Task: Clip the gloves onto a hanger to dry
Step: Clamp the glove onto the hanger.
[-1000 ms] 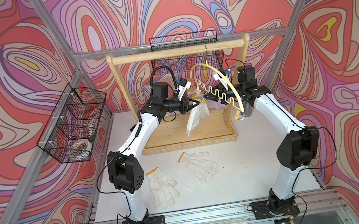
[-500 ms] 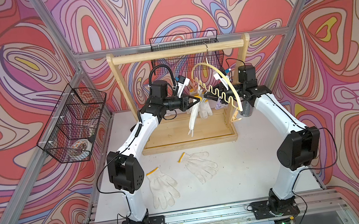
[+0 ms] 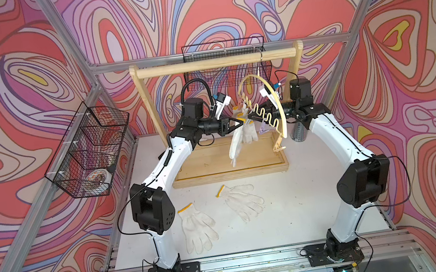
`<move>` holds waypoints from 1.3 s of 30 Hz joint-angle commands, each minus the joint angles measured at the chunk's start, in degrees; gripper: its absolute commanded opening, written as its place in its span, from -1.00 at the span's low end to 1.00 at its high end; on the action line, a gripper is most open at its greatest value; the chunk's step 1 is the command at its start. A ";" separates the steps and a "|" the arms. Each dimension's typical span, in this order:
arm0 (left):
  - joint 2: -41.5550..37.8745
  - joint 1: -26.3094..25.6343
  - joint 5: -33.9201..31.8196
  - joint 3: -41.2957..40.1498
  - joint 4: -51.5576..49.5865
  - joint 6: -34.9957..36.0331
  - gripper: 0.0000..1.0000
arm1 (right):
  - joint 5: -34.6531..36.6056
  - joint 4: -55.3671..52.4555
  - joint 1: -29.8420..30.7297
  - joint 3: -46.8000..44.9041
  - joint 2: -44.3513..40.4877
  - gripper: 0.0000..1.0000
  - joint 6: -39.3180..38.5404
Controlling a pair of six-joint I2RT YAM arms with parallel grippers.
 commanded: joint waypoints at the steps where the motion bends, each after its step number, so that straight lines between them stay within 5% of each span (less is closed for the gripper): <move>1: 0.65 0.49 2.43 1.48 -2.15 2.65 -1.00 | 0.22 -0.08 -0.05 0.52 -1.05 -1.00 -0.60; 39: 5.39 0.36 4.56 6.87 -7.36 3.52 -1.00 | -1.05 -1.35 -0.05 0.26 -1.12 -1.00 -1.82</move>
